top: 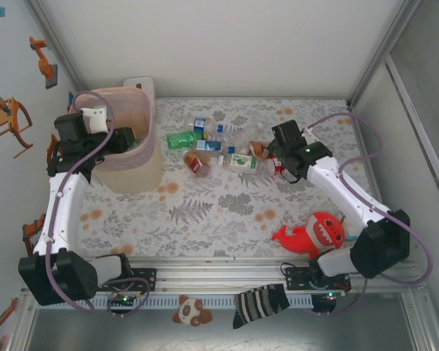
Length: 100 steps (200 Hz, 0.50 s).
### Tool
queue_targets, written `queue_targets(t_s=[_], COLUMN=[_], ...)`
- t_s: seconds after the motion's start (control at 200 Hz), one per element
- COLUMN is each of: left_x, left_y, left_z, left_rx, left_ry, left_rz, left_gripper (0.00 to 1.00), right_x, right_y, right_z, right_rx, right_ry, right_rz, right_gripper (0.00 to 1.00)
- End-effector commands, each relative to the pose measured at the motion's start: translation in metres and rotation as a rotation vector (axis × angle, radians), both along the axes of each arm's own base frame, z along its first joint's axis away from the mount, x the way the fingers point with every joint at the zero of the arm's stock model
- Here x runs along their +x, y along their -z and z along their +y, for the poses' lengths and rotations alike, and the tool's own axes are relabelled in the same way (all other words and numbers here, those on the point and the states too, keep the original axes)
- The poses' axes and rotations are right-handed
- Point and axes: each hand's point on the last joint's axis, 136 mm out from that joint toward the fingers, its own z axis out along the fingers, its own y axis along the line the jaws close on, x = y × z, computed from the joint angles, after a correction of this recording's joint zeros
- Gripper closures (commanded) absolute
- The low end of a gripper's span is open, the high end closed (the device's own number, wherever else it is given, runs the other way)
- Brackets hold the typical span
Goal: Put the plastic bottles in the bin
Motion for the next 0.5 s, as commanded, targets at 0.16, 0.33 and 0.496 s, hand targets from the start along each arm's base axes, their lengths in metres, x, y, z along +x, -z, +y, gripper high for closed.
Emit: queue_targets(t_s=[0.16,0.33,0.496], left_x=[-0.009,-0.009,-0.012], left_y=[-0.007,-0.008,-0.012], left_z=[-0.001,-0.002,0.002], left_rx=[0.023,0.018,0.039], left_ry=[-0.005,-0.002,-0.018], left_rz=[-0.040,-0.041,-0.062], left_gripper=[0.53,0.53,0.53], right_x=[0.015,0.030,0.043], right_y=[0.042,0.060,0.080], right_z=[-0.017,-0.012,-0.006], right_rx=[0.066,0.109,0.148], right_ry=[0.221,0.248,0.264], right_rz=[0.122,0.157,0.198], right_gripper=[0.08,0.09,0.09])
